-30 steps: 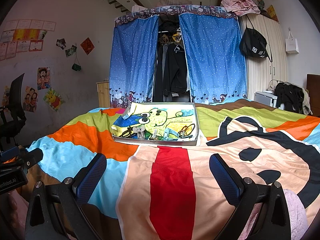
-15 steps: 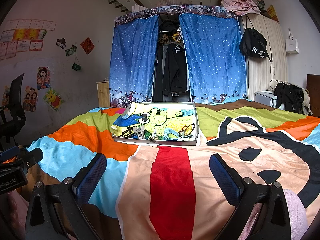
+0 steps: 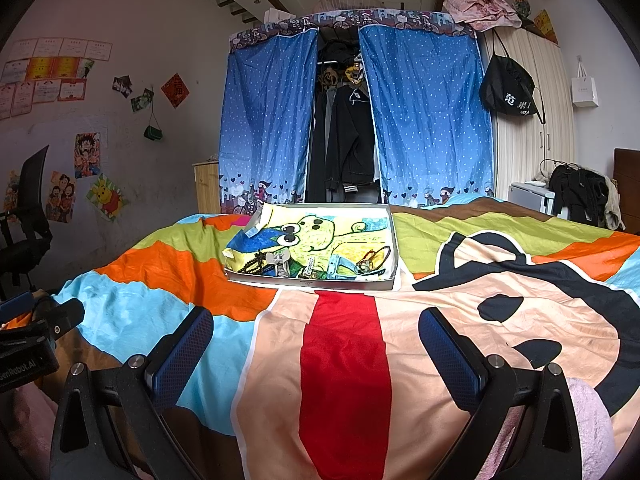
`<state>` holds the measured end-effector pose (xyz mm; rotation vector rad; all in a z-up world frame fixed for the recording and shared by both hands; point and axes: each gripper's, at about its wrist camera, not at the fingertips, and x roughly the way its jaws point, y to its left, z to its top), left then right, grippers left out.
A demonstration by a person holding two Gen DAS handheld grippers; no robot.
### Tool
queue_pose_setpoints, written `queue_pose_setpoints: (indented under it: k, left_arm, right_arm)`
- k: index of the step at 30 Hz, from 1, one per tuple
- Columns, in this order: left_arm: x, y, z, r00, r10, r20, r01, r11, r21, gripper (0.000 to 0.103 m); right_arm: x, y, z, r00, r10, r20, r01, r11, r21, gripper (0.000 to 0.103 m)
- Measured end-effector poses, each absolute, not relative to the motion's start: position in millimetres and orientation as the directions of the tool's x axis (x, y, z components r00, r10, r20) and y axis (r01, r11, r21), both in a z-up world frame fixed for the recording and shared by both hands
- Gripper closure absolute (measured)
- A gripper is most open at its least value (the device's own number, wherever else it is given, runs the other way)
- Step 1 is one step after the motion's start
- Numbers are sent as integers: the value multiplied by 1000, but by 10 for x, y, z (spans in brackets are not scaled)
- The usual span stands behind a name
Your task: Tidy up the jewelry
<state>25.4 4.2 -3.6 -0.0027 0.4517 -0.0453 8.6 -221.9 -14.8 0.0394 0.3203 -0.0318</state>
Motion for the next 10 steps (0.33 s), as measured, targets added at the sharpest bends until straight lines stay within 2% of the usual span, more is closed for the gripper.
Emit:
queue_pose_setpoints:
  k: [10]
  left_arm:
    - [274, 38, -69, 898, -48, -438, 51, 999, -4, 2]
  right_arm:
    - [77, -2229, -163, 948, -23, -318, 36, 999, 35, 0]
